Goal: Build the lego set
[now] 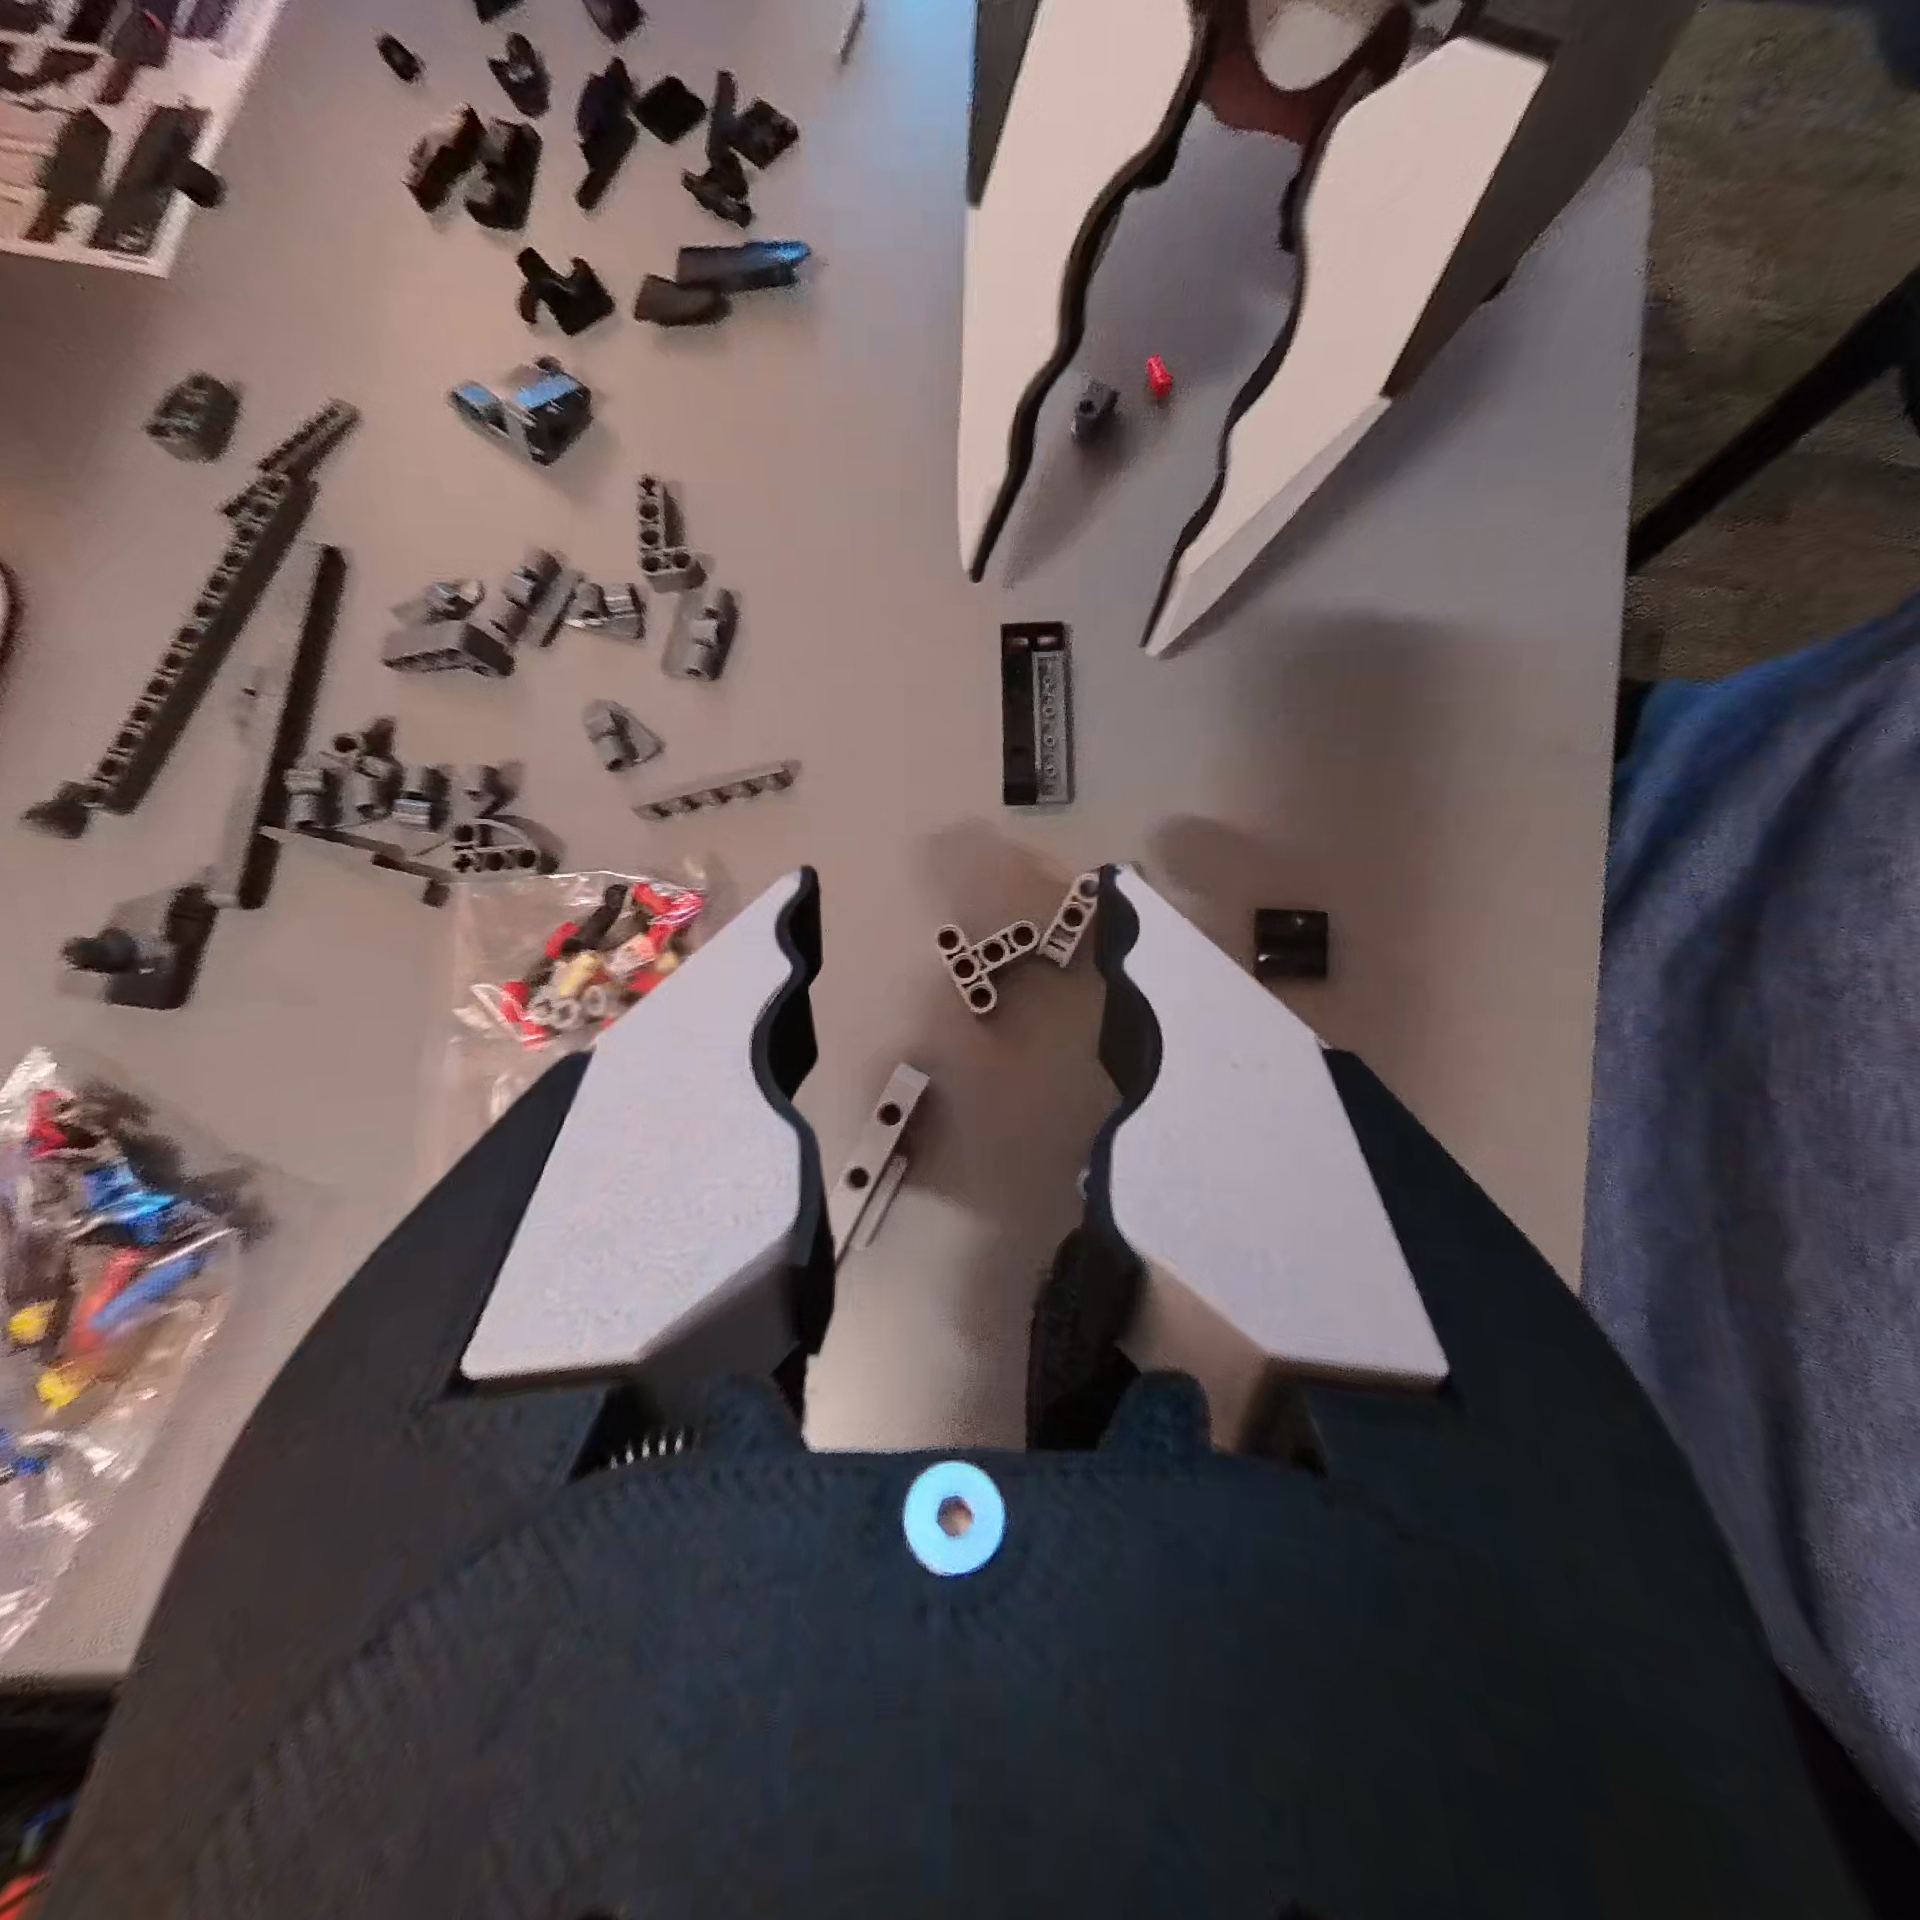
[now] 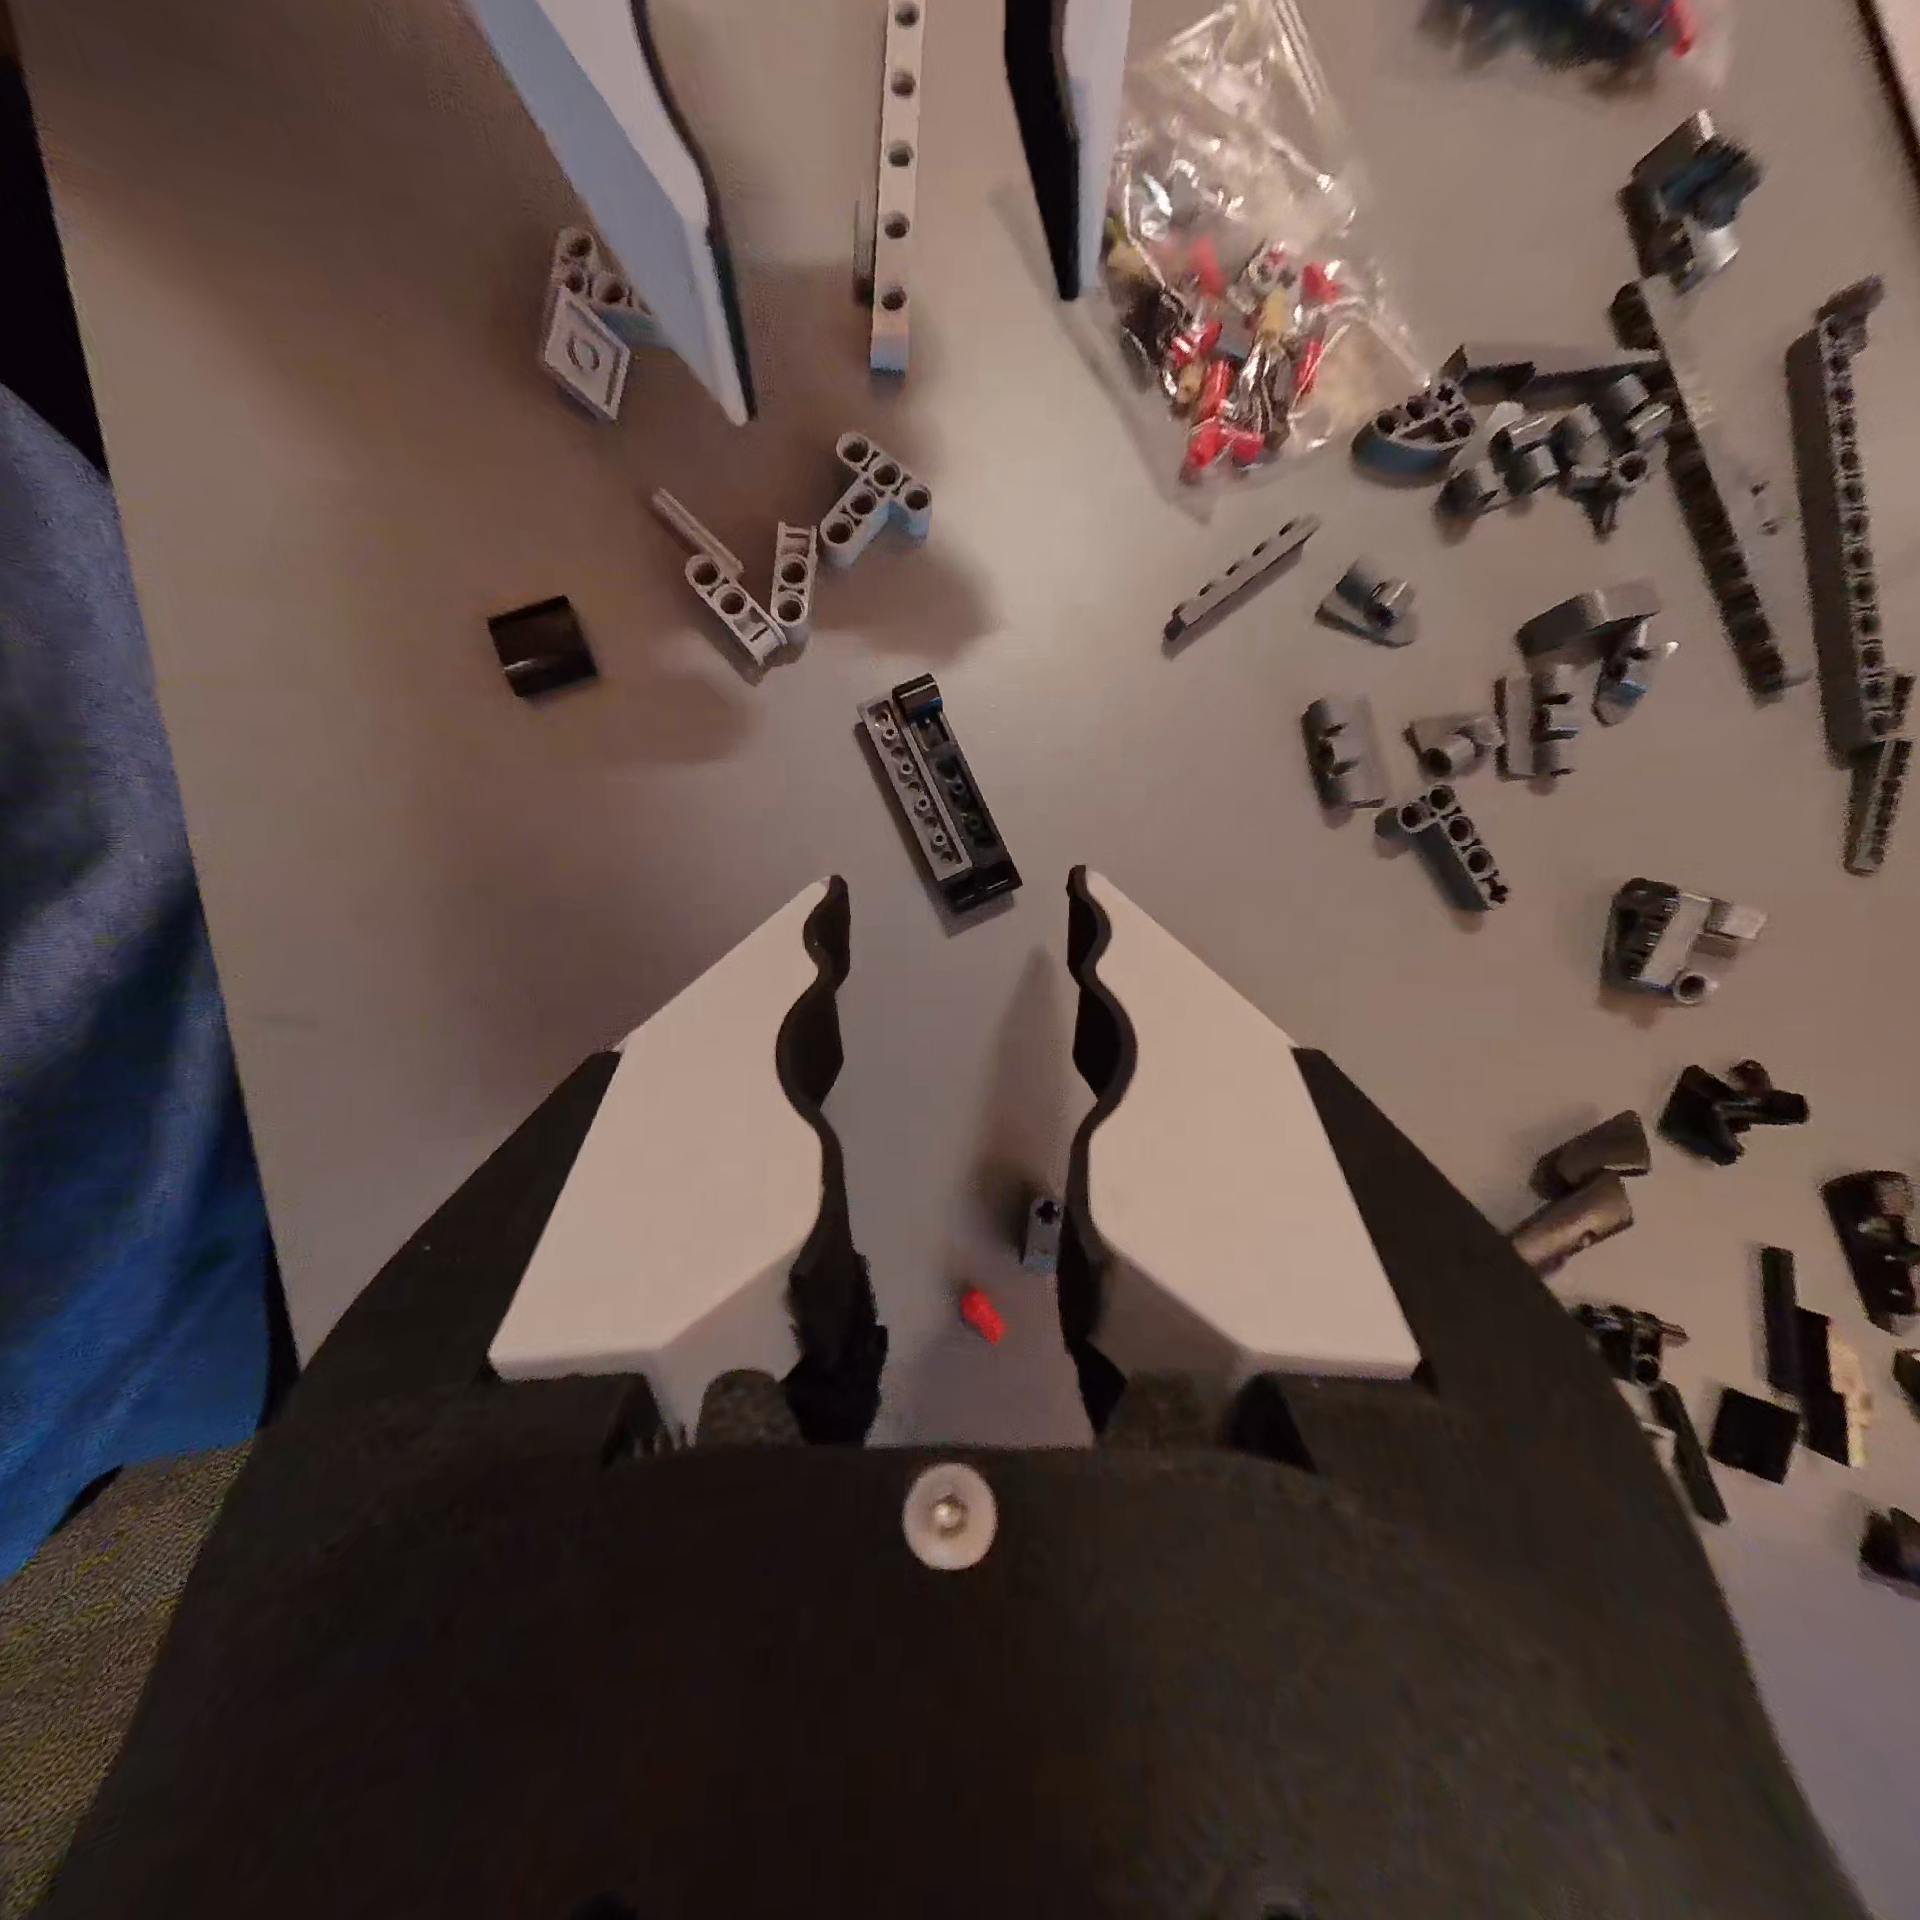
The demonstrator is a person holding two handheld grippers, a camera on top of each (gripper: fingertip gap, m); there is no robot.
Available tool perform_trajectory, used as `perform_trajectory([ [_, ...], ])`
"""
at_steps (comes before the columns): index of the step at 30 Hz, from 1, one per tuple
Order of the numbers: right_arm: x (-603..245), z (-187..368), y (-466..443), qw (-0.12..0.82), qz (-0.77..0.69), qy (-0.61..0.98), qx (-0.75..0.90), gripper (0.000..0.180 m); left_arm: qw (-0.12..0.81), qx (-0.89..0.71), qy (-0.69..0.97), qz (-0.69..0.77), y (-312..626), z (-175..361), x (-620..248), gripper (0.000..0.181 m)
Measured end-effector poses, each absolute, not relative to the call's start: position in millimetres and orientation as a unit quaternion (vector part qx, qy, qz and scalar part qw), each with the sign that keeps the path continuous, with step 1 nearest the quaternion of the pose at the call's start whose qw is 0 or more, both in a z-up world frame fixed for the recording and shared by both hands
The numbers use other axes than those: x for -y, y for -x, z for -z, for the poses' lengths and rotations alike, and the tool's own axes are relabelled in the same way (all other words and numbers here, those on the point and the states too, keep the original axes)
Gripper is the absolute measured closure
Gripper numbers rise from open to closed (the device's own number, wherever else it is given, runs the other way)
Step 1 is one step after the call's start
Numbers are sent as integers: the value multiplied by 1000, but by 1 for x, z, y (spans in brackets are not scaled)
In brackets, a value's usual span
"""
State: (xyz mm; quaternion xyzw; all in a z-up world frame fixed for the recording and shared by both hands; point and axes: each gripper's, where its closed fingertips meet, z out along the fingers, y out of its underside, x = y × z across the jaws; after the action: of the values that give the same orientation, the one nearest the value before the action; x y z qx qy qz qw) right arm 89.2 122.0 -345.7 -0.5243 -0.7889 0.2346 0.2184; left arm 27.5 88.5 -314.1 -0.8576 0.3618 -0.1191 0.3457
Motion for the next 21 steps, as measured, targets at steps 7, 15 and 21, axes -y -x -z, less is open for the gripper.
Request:
perform_trajectory([
  [7, -121, 359, -79, 209, -248, 522, 789, 155, 325, -380, 857, 125, -45, 332, -93, 133],
  [15, -116, 360, -88, 167, -264, 477, 822, 165, 319, -376, 857, 150, -52, 337, -94, 136],
  [21, -108, 360, -93, 140, -254, 407, 866, 165, 324, -373, 855, 157, -57, 335, -93, 136],
])
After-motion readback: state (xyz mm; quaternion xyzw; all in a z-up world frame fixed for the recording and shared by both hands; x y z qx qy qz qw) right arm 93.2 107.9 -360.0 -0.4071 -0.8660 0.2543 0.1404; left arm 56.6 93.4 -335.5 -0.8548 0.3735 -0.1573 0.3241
